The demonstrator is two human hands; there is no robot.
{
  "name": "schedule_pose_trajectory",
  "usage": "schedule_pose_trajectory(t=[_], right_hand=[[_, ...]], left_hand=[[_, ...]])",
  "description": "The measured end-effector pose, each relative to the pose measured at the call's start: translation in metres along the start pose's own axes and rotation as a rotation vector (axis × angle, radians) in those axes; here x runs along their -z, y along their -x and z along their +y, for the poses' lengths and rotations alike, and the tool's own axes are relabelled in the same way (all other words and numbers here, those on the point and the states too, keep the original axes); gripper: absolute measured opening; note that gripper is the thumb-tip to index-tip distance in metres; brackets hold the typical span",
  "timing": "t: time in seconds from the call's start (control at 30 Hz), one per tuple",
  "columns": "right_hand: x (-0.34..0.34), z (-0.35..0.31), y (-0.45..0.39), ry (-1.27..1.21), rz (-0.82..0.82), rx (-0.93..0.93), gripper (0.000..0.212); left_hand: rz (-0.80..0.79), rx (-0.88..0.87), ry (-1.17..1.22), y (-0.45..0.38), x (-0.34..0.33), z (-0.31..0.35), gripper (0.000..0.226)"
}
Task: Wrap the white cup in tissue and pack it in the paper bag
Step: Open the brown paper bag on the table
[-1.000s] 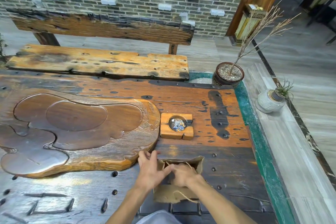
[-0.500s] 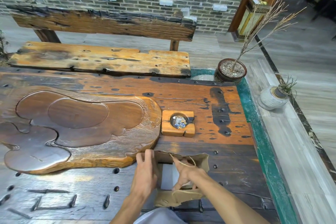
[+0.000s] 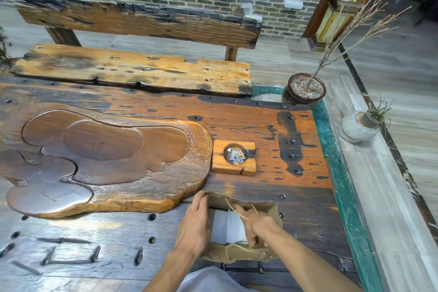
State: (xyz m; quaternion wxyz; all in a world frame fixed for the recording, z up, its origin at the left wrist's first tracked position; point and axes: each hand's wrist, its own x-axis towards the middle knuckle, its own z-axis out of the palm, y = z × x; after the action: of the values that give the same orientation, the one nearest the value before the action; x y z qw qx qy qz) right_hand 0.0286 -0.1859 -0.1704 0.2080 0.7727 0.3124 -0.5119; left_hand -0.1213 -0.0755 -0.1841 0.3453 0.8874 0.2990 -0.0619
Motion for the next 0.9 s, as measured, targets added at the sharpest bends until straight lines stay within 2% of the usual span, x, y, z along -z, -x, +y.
schedule_pose_trajectory(t=[0.3, 0.4, 0.53, 0.73, 0.83, 0.9], right_hand=[[-0.002, -0.004, -0.009, -0.035, -0.066, -0.054, 0.139], [0.001, -0.004, -0.014, -0.1, -0.024, -0.041, 0.112], [0.006, -0.004, -0.015, -0.106, 0.015, -0.029, 0.047], [0.001, -0.002, -0.034, -0.174, 0.025, -0.064, 0.031], [-0.01, 0.0, -0.055, -0.324, -0.03, -0.184, 0.037], [-0.016, 0.003, -0.068, -0.412, -0.042, -0.23, 0.028]], left_hand=[[-0.056, 0.011, 0.097, 0.001, 0.0, 0.002, 0.092], [-0.051, 0.016, 0.116, 0.0, 0.002, 0.004, 0.093], [-0.058, 0.014, 0.139, -0.001, 0.002, 0.005, 0.094], [-0.068, 0.014, 0.162, -0.002, 0.001, 0.005, 0.096], [-0.066, 0.039, 0.176, -0.001, 0.002, 0.008, 0.096], [-0.074, 0.046, 0.187, -0.001, 0.003, 0.009, 0.096]])
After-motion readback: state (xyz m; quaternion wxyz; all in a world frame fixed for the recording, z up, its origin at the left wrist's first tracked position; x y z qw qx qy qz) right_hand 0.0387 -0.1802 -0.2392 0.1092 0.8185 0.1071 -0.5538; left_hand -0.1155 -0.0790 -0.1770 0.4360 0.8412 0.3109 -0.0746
